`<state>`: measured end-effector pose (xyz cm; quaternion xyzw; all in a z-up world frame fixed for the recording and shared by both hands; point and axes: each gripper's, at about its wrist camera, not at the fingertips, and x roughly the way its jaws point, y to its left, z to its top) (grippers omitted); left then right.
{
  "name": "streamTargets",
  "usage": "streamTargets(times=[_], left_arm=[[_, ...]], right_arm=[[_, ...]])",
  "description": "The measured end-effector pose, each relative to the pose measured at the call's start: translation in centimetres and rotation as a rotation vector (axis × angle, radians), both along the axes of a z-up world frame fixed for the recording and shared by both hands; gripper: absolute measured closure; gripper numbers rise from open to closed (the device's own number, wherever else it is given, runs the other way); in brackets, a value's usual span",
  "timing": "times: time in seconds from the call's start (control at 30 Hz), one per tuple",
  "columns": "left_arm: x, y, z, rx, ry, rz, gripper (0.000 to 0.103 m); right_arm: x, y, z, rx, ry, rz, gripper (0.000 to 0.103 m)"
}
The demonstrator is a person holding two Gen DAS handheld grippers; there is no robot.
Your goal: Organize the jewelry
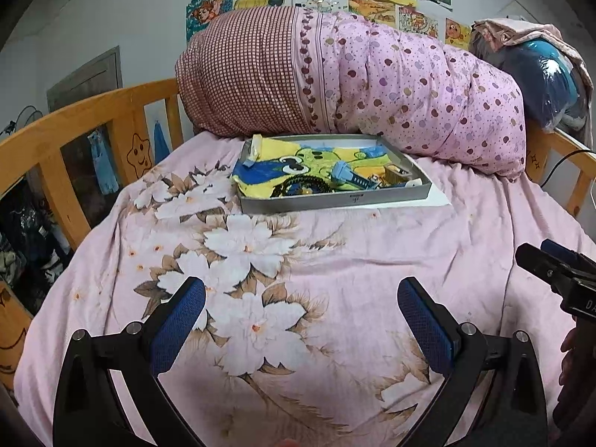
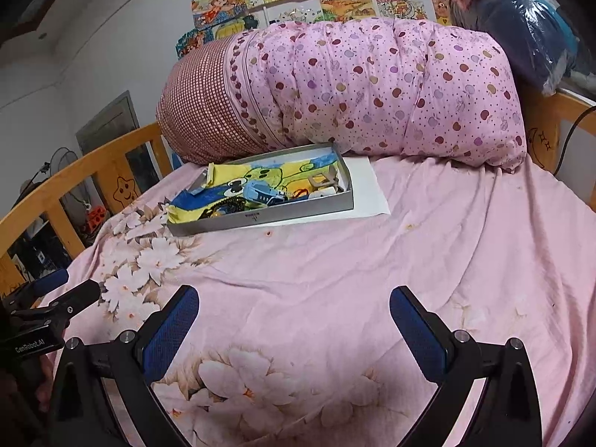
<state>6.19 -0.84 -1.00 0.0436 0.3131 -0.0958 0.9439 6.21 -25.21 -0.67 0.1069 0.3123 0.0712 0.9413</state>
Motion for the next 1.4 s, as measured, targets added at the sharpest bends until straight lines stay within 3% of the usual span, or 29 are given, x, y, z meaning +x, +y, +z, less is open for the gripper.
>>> streamTargets(times=[1.4], left_arm=[[-0.50,-0.35,-0.37,0.003,0.006,-0.003,0.002]], right_arm=[[-0.05,0.31,0.29,0.002,-0.006,0.005,0.000]])
